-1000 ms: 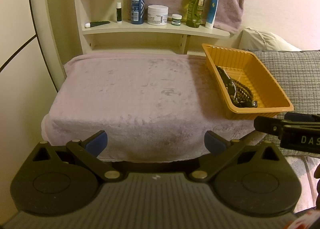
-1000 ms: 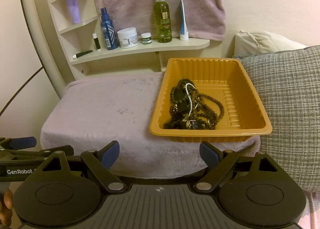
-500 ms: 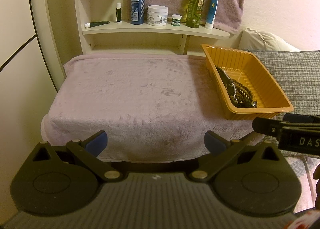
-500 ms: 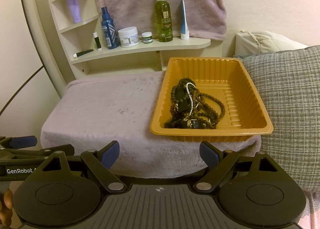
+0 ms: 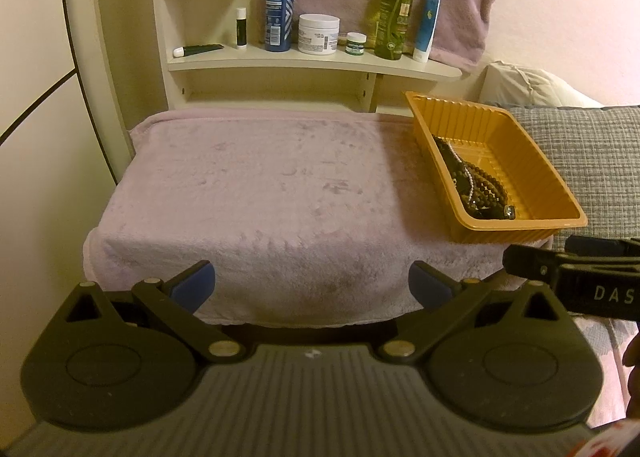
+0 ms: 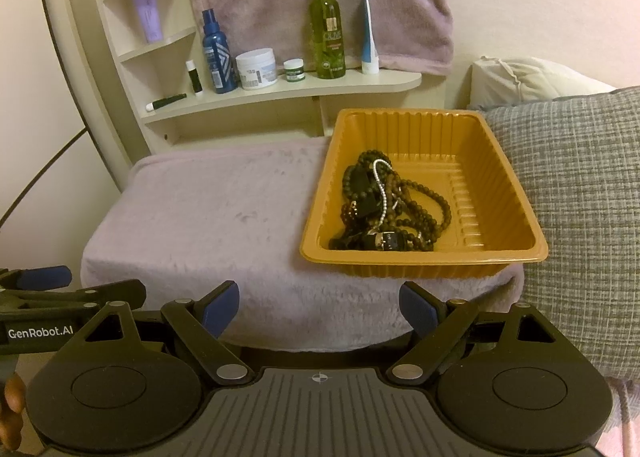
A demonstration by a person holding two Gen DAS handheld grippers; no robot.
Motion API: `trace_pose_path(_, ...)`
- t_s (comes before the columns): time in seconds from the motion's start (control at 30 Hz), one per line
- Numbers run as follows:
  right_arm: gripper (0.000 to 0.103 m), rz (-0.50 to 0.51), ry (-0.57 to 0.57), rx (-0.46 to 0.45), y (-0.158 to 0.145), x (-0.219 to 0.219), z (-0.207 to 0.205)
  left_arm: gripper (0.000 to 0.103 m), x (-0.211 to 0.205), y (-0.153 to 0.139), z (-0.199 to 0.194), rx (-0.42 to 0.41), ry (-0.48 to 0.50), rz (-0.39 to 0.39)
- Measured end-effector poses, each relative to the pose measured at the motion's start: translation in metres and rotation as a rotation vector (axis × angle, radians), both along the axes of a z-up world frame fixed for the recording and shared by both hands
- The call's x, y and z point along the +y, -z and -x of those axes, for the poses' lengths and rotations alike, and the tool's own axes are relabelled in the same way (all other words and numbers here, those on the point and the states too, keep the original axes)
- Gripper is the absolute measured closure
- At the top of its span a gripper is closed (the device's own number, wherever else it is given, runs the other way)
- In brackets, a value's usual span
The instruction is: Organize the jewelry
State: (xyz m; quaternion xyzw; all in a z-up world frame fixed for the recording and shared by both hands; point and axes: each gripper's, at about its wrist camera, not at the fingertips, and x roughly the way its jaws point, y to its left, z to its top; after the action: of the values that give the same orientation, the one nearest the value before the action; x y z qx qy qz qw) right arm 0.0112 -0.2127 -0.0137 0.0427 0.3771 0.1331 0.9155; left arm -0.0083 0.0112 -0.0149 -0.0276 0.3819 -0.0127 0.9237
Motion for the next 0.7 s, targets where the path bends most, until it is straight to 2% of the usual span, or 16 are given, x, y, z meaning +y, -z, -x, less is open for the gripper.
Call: trace_pose_path(0.7, 0.016, -0.002, 0.000, 0.001, -0.0002, -0.0008, -0.0009, 0.001, 0.0015, -0.0004, 0.0006, -0.005, 0.001, 0.002)
